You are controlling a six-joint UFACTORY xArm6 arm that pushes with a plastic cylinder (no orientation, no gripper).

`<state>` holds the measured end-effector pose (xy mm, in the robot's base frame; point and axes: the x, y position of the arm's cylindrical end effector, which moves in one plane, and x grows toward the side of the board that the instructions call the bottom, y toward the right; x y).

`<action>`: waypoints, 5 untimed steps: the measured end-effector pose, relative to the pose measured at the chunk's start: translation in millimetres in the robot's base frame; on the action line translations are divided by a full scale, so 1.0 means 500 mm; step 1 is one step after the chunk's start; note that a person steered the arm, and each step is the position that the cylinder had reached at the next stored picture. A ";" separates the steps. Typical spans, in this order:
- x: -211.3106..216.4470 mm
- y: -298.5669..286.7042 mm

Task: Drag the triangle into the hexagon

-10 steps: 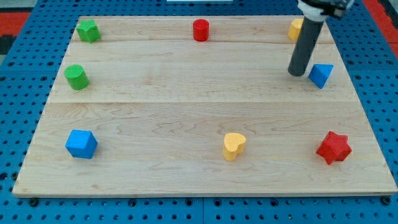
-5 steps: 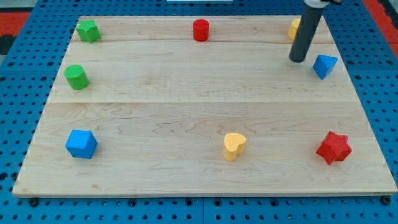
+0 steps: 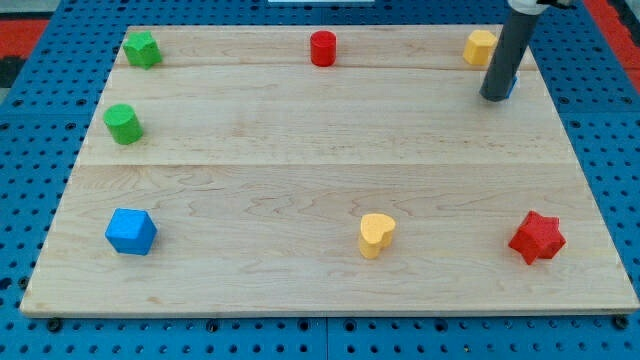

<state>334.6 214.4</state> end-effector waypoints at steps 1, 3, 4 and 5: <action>0.072 0.010; 0.030 0.029; -0.048 -0.025; -0.057 -0.054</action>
<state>305.9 187.2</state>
